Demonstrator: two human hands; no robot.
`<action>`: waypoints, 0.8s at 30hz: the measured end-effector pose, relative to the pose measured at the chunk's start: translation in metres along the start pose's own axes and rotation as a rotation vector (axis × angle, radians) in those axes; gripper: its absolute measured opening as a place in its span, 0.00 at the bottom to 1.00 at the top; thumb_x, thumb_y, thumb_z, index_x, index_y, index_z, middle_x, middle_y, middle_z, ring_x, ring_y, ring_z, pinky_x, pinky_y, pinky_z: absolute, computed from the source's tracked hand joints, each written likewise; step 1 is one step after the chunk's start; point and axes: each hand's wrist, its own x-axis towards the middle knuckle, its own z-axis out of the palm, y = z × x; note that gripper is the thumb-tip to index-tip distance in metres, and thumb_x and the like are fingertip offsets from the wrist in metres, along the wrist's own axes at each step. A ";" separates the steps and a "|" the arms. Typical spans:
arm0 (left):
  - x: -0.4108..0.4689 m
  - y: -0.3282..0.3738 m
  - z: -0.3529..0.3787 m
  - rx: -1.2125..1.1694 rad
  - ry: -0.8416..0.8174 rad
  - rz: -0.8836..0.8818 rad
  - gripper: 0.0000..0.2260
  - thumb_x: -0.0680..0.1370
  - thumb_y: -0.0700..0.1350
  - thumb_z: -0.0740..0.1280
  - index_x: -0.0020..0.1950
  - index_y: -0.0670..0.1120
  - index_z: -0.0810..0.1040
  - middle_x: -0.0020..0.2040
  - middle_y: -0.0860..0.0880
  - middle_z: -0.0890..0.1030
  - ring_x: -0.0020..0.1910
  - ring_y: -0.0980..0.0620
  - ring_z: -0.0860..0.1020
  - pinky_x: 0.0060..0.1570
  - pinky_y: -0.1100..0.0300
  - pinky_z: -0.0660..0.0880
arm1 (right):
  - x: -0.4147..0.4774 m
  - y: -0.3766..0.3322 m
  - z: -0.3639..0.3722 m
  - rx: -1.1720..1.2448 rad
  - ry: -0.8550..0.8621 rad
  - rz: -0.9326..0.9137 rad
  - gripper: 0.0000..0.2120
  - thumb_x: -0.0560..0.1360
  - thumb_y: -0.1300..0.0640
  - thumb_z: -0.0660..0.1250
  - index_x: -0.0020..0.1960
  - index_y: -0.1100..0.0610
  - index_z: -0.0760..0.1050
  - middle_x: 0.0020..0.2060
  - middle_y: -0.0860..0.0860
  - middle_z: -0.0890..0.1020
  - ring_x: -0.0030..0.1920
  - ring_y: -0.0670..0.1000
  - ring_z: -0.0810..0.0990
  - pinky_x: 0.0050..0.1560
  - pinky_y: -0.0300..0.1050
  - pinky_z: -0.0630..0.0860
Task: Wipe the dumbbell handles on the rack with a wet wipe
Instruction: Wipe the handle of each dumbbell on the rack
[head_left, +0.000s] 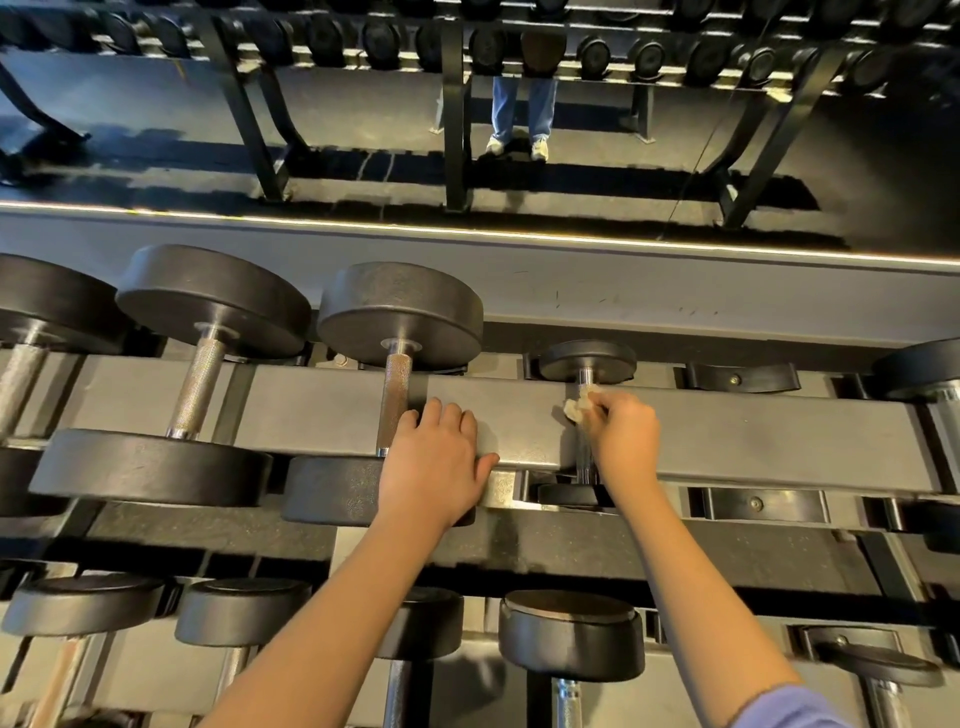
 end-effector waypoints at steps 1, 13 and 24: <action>0.000 0.000 0.000 0.001 0.003 0.000 0.25 0.81 0.59 0.48 0.71 0.45 0.65 0.67 0.46 0.70 0.67 0.46 0.65 0.64 0.51 0.65 | -0.008 0.004 -0.003 0.015 -0.017 0.022 0.08 0.76 0.60 0.68 0.50 0.63 0.82 0.39 0.59 0.83 0.38 0.57 0.80 0.38 0.44 0.73; 0.000 0.002 0.001 0.006 0.027 0.002 0.25 0.81 0.59 0.48 0.70 0.45 0.65 0.65 0.46 0.71 0.64 0.47 0.67 0.62 0.52 0.66 | 0.024 -0.007 -0.002 0.138 0.013 0.191 0.09 0.77 0.60 0.66 0.53 0.63 0.81 0.39 0.57 0.83 0.36 0.50 0.76 0.38 0.40 0.69; 0.001 0.001 0.005 0.018 0.038 -0.001 0.25 0.81 0.59 0.48 0.71 0.44 0.64 0.66 0.45 0.70 0.65 0.45 0.66 0.62 0.51 0.66 | -0.014 0.012 0.005 0.055 -0.013 0.019 0.06 0.74 0.62 0.70 0.46 0.66 0.81 0.45 0.59 0.81 0.43 0.56 0.79 0.43 0.40 0.69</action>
